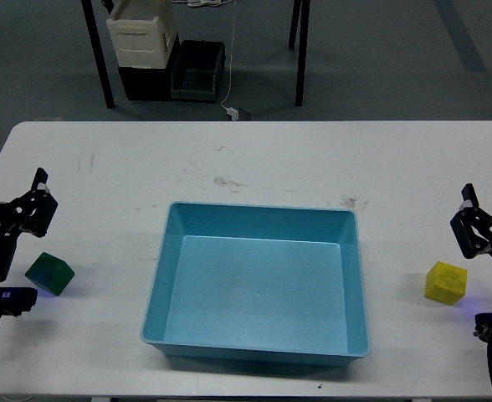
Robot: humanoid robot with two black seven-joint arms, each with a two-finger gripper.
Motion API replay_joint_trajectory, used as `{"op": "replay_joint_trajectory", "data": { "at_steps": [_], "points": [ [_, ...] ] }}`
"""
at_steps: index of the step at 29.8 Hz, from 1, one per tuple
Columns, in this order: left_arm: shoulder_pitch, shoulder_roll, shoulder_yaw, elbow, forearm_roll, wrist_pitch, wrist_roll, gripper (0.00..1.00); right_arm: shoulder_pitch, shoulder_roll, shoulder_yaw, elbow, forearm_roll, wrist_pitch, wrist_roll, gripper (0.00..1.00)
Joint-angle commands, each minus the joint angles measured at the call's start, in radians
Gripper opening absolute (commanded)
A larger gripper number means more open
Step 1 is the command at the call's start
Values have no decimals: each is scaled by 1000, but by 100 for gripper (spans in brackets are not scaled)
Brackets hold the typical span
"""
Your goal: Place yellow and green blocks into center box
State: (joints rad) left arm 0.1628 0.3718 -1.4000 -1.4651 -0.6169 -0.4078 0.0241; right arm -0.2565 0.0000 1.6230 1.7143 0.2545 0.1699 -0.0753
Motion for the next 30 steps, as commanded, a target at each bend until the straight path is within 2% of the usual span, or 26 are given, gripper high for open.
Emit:
{"op": "replay_joint_trajectory", "data": {
  "at_steps": [1,17,21,24,27,30],
  "points": [
    [0,7,1,0,0,0,-1,100,-4,0,0,-1,-1,13,0,100],
    [-6,18,-4,0,-1,9,5,100,-3,0,5,-50,-26,46,2,100],
    [-8,18,-4,2,0,17,-6,100,6,-8,20,-78,-260,46,3,100],
    [-11,19,-5,3,3,23,-12,100,43,-112,40,-76,-444,42,5,100],
    [-11,18,-10,5,3,21,-12,100,159,-190,75,-78,-590,33,6,100],
    [-17,16,-10,8,3,23,-12,100,250,-331,74,-78,-815,36,9,100]
  ]
}}
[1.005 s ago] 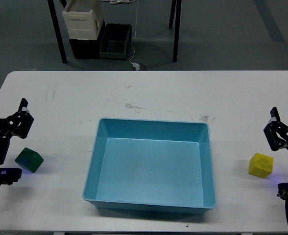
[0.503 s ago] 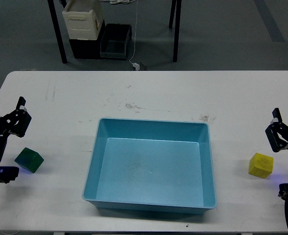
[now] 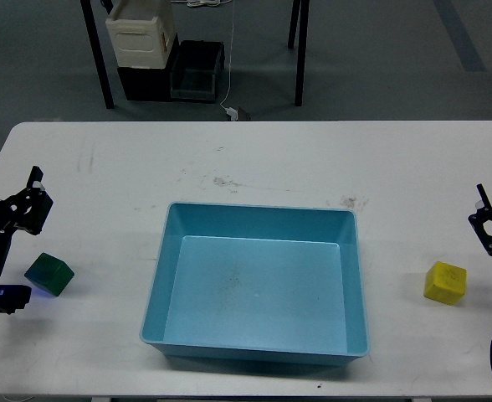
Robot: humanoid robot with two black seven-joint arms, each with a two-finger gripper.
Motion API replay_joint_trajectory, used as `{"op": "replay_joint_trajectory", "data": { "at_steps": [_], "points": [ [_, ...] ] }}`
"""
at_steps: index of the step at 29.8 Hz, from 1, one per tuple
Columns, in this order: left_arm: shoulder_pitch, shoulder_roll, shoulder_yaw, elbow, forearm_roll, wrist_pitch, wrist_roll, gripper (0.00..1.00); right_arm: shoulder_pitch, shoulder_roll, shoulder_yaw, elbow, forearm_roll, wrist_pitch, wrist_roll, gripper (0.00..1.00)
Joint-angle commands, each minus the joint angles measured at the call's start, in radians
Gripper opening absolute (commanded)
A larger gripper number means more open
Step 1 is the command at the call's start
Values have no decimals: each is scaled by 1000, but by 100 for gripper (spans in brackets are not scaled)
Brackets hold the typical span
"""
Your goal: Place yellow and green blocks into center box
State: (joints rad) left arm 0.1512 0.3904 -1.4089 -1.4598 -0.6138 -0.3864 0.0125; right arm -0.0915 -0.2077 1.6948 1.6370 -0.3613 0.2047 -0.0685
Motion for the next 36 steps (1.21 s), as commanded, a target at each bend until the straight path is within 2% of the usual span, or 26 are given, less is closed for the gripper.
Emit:
{"op": "replay_joint_trajectory", "data": {
  "at_steps": [1,3,5,9,10,14,16,20,23,29,36],
  "points": [
    [-7,-2,-1,4,-1,1,0,100,128,-183,-6,-3,-297,4,7,100],
    [-10,-4,-2,7,-1,1,-2,100,208,-301,-55,-28,-466,13,50,100],
    [-15,-4,-2,7,-1,1,-2,100,284,-428,-159,-72,-595,19,157,100],
    [-18,-5,-2,9,-1,3,-2,100,475,-684,-384,-131,-821,21,480,100],
    [-21,-7,-2,9,-1,3,-2,100,513,-746,-459,-140,-876,21,545,100],
    [-24,-8,-2,10,-1,3,-2,100,706,-892,-711,-135,-982,25,557,100],
    [-24,-8,-2,12,-1,3,-3,100,810,-932,-846,-129,-1037,68,557,100],
    [-24,-8,-2,10,-1,3,-3,100,1031,-943,-1075,-131,-1243,225,557,100],
    [-25,-8,-4,12,-1,3,-3,100,1131,-941,-1234,-115,-1433,245,557,100],
    [-54,-8,-2,27,-1,1,-28,100,1170,-944,-1440,-56,-1633,245,557,100],
    [-82,-8,1,35,0,4,-29,100,1155,-937,-1612,-54,-1697,245,557,100]
  ]
}}
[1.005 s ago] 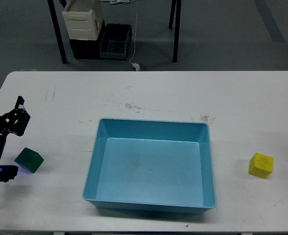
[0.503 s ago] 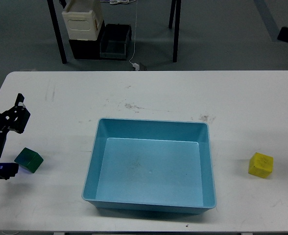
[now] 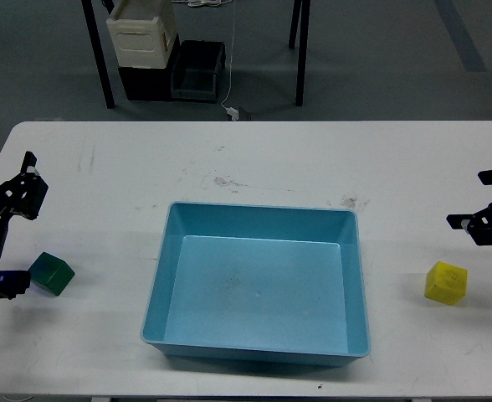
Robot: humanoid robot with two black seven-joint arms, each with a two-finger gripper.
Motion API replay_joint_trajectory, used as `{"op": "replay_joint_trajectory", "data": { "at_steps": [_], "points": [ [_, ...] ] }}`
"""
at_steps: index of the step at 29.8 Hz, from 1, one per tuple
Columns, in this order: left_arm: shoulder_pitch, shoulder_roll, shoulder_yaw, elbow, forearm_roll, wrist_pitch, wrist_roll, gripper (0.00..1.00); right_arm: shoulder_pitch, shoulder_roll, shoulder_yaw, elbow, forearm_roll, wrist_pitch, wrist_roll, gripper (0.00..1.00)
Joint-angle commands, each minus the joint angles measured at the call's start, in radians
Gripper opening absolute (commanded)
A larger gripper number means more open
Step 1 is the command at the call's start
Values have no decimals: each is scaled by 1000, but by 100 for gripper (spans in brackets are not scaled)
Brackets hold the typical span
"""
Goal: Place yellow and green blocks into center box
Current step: 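Raise the right gripper and open it above the yellow cube, then lower the right gripper and close it on the yellow cube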
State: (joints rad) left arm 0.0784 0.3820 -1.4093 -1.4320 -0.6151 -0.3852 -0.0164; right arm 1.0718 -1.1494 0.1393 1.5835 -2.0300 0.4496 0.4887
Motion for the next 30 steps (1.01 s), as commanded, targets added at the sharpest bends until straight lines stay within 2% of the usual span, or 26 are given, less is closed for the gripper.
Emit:
{"op": "replay_joint_trajectory", "data": {
  "at_steps": [1,7,13,24,30],
  "points": [
    [-11,0,1,15,1,5,-1,100,-10,7,-73,-2,-48,0,0,99],
    [-14,-2,9,24,1,11,-2,100,-27,54,-141,-16,-104,0,0,99],
    [-16,-2,7,25,1,11,-4,100,-30,141,-149,-120,-105,0,0,99],
    [-16,-3,4,50,0,11,-4,100,-21,267,-222,-223,-142,1,0,99],
    [-16,-3,7,58,0,11,-16,100,-23,301,-225,-254,-141,1,0,95]
  ]
}}
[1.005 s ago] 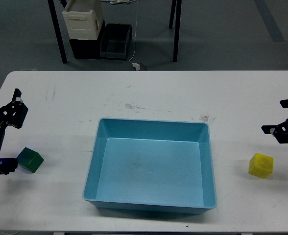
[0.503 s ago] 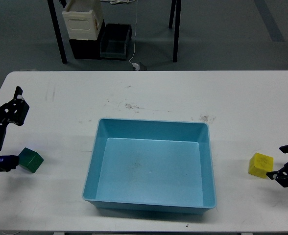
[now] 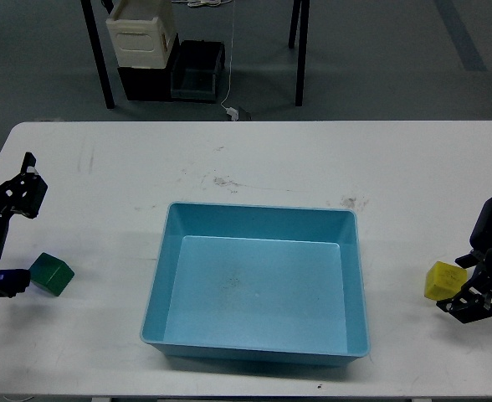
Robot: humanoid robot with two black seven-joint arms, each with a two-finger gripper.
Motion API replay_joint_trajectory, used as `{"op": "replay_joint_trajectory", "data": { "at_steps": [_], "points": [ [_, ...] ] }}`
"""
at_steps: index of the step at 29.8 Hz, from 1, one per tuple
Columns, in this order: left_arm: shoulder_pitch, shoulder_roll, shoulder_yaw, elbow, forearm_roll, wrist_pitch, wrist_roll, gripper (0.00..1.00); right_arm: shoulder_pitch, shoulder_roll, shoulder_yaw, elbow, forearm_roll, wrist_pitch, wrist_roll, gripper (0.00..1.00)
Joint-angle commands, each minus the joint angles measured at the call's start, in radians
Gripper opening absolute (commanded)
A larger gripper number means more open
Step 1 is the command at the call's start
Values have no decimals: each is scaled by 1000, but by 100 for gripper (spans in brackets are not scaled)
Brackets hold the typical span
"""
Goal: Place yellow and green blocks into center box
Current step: 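Lower the right gripper and close it on the yellow cube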
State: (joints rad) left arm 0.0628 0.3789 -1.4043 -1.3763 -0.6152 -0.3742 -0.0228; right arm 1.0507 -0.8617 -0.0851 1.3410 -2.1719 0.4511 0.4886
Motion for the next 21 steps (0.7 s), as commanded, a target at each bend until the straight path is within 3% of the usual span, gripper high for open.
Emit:
{"op": "replay_joint_trajectory", "data": {
  "at_steps": [1,8,15,16,21],
  "points": [
    [0,0,4,2,0,0,-14,100,0,15,-1,-11,3,-2,0,92],
    [-1,0,4,2,0,1,-20,100,-8,17,-1,-17,1,-2,0,64],
    [-1,0,5,2,0,1,-20,100,12,13,-1,-45,3,8,0,4],
    [-1,0,4,2,0,1,-22,100,15,12,1,-45,3,6,0,0],
    [-3,0,2,2,0,1,-22,100,119,6,14,-46,12,-3,0,0]
  ]
}}
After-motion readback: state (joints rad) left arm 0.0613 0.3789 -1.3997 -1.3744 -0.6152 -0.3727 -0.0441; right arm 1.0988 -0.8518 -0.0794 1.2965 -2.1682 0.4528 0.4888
